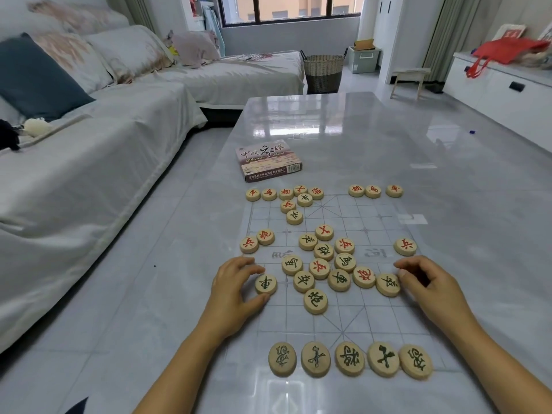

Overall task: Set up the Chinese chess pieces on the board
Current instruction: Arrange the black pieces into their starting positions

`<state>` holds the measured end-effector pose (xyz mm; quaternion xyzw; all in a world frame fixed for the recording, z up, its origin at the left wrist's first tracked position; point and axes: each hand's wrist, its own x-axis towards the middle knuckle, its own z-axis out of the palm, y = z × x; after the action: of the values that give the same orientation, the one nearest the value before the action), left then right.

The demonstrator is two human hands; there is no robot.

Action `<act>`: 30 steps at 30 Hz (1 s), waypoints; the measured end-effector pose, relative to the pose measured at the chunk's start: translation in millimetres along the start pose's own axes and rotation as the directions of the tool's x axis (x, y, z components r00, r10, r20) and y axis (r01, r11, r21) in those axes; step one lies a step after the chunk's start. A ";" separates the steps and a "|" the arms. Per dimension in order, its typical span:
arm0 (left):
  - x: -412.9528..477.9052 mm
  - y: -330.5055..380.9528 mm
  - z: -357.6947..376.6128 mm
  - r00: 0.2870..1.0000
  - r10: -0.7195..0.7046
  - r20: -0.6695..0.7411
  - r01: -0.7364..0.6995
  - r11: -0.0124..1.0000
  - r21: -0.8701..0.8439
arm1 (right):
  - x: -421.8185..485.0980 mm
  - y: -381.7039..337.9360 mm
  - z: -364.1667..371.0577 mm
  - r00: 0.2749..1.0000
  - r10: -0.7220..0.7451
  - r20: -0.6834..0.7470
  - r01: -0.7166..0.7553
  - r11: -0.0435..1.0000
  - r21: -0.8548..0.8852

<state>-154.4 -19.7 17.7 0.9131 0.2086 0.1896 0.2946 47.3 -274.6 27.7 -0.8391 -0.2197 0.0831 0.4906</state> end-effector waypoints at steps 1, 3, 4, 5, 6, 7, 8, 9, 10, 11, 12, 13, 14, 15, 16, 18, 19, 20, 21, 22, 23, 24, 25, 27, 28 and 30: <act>0.2 -0.2 0.4 1.000 0.004 -0.001 -0.004 1.000 0.014 | 0.1 -2.0 0.7 1.000 -0.013 0.002 0.013 0.999 -0.030; 1.2 -1.2 0.8 1.000 0.012 -0.007 -0.012 0.999 0.034 | 1.9 -9.5 5.7 0.996 -0.090 -0.001 0.088 0.979 -0.183; 1.7 -1.5 1.1 1.000 0.014 -0.011 -0.014 0.999 0.034 | 3.5 -15.9 11.1 0.990 -0.144 0.005 0.140 0.954 -0.266; 1.9 -2.0 1.4 1.000 0.014 -0.013 -0.013 0.999 0.036 | 5.7 -25.0 19.8 0.979 -0.201 0.021 0.197 0.927 -0.320; 1.9 -2.6 1.7 1.000 0.013 -0.014 -0.013 0.999 0.040 | 8.1 -36.9 31.6 0.966 -0.251 0.056 0.254 0.901 -0.351; 1.5 -3.0 1.8 1.000 0.012 -0.014 -0.011 0.999 0.044 | 10.3 -50.0 45.8 0.950 -0.290 0.115 0.311 0.871 -0.379; 1.0 -3.1 2.0 1.000 0.007 -0.014 -0.006 0.999 0.044 | 13.4 -63.2 62.8 0.931 -0.311 0.191 0.364 0.832 -0.419; 0.2 -3.0 1.8 1.000 0.002 -0.012 -0.002 0.999 0.041 | 17.1 -75.1 80.7 0.912 -0.313 0.266 0.407 0.778 -0.479; -0.1 -2.6 1.6 1.000 -0.003 -0.011 0.003 0.999 0.036 | 21.1 -85.7 97.5 0.898 -0.296 0.324 0.434 0.709 -0.555; -0.3 -2.2 1.3 1.000 -0.010 -0.008 0.011 0.999 0.034 | 24.8 -94.7 111.3 0.893 -0.265 0.364 0.446 0.632 -0.634; -0.3 -2.0 0.9 1.000 -0.021 -0.005 0.021 0.999 0.031 | 28.0 -101.9 122.1 0.892 -0.229 0.389 0.448 0.561 -0.697; -0.1 -1.8 0.4 0.999 -0.032 -0.003 0.032 0.999 0.025 | 30.3 -107.0 129.8 0.893 -0.192 0.406 0.444 0.511 -0.736; 0.0 -1.4 0.0 0.999 -0.042 -0.001 0.042 0.999 0.017 | 32.4 -109.7 134.6 0.894 -0.161 0.418 0.441 0.484 -0.756; 0.0 -1.1 -0.7 0.999 -0.050 0.001 0.050 0.999 0.010 | 33.3 -111.7 136.5 0.892 -0.143 0.428 0.441 0.474 -0.762; 0.3 -1.0 -1.0 0.998 -0.055 0.002 0.055 0.998 0.006 | 33.1 -113.5 135.3 0.890 -0.140 0.435 0.445 0.483 -0.754; 0.3 -2.0 -1.0 0.998 -0.056 0.003 0.056 0.998 -0.002 | 31.2 -115.6 122.2 0.891 -0.179 0.417 0.437 0.589 -0.680; 0.1 -2.5 -1.2 0.999 -0.052 0.003 0.052 0.999 -0.004 | 29.8 -115.1 109.2 0.900 -0.205 0.386 0.414 0.681 -0.604; 0.1 -2.7 -1.2 0.999 -0.048 0.004 0.048 0.999 -0.003 | 28.3 -112.7 92.2 0.913 -0.215 0.347 0.377 0.771 -0.514; 0.1 -3.0 -1.0 0.999 -0.040 0.007 0.040 0.999 0.004 | 26.7 -107.1 72.1 0.929 -0.209 0.307 0.332 0.835 -0.438; 0.3 -3.5 -0.6 1.000 -0.030 0.008 0.030 0.999 0.015 | 24.9 -98.3 50.1 0.942 -0.197 0.270 0.295 0.870 -0.394; 0.6 -3.7 0.0 1.000 -0.022 0.008 0.022 0.999 0.028 | 21.2 -86.3 28.1 0.953 -0.187 0.239 0.270 0.884 -0.382; 0.9 -3.8 0.5 1.000 -0.020 0.010 0.020 0.999 0.036 | 16.3 -71.5 8.3 0.960 -0.181 0.215 0.254 0.888 -0.384; 1.2 -3.3 0.8 1.000 -0.024 0.010 0.024 0.999 0.040 | 9.6 -55.5 -8.5 0.964 -0.169 0.205 0.239 0.890 -0.388; 3.5 -1.4 1.5 0.999 -0.046 0.001 0.046 0.997 0.060 | -5.3 -24.4 -30.2 0.964 -0.135 0.231 0.220 0.891 -0.397; 5.8 0.3 2.1 0.998 -0.060 -0.009 0.061 0.994 0.087 | -12.6 -10.9 -35.7 0.957 -0.125 0.263 0.228 0.884 -0.409; 11.7 6.2 3.5 0.996 -0.088 -0.034 0.092 0.985 0.148 | -23.3 8.4 -41.5 0.937 -0.133 0.323 0.264 0.875 -0.405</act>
<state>-141.3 -20.2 21.5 0.9196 0.2674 0.1724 0.2306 43.8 -321.3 39.7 -0.8802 -0.3869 0.0999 0.2561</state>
